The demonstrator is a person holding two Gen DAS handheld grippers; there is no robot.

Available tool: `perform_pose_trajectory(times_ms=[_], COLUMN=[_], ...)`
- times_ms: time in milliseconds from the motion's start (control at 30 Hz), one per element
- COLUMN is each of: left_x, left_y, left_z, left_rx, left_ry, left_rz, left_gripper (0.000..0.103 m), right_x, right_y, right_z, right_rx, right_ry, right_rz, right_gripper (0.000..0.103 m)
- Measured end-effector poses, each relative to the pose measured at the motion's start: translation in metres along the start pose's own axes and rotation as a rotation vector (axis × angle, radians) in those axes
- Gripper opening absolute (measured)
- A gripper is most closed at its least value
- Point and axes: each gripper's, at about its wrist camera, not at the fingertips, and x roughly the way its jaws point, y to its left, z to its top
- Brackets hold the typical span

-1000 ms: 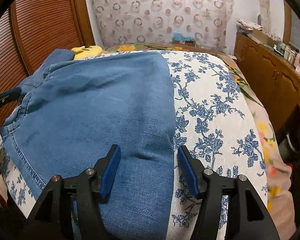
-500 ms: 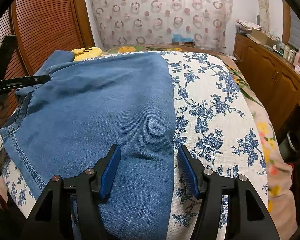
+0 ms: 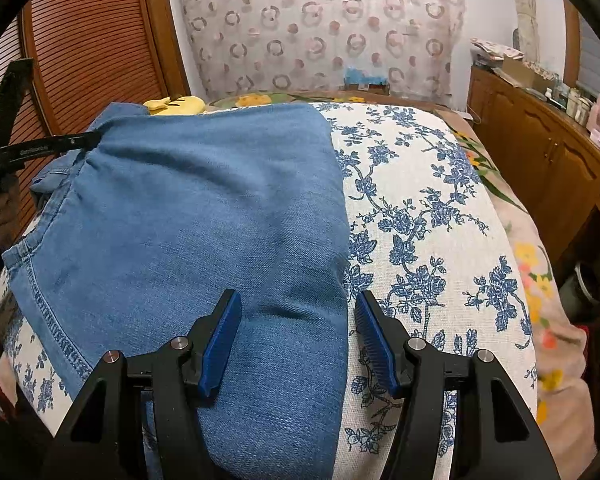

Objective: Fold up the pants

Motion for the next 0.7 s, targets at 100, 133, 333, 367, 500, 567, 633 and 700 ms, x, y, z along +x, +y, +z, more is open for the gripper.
perform_pose_trajectory(times_ms=[100, 133, 333, 367, 500, 567, 633, 700], left_x=[-0.014, -0.019, -0.044, -0.047, -0.054, -0.055, -0.055, -0.056], left_y=[-0.008, -0.010, -0.024, -0.025, -0.034, -0.040, -0.046, -0.052], left_z=[-0.007, -0.010, -0.029, -0.032, -0.047, -0.055, -0.062, -0.068], left_rx=[0.006, 0.012, 0.035, 0.035, 0.028, 0.033, 0.045, 0.052], left_ry=[-0.018, -0.022, -0.050, -0.054, -0.047, -0.034, -0.028, -0.019], left_rz=[-0.004, -0.005, -0.043, -0.051, -0.083, -0.093, -0.098, -0.104], left_gripper=[0.009, 0.011, 0.044, 0.050, 0.060, 0.060, 0.060, 0.060], right_x=[0.000, 0.000, 0.000, 0.000, 0.000, 0.000, 0.000, 0.000], right_y=[0.000, 0.000, 0.000, 0.000, 0.000, 0.000, 0.000, -0.001], right_z=[0.000, 0.000, 0.000, 0.000, 0.000, 0.000, 0.000, 0.000], right_rx=[0.001, 0.001, 0.001, 0.001, 0.001, 0.000, 0.000, 0.000], right_ry=[0.000, 0.000, 0.000, 0.000, 0.000, 0.000, 0.000, 0.000], right_rz=[0.000, 0.000, 0.001, 0.001, 0.001, 0.001, 0.001, 0.001], right_gripper=[0.061, 0.061, 0.061, 0.061, 0.061, 0.061, 0.061, 0.061])
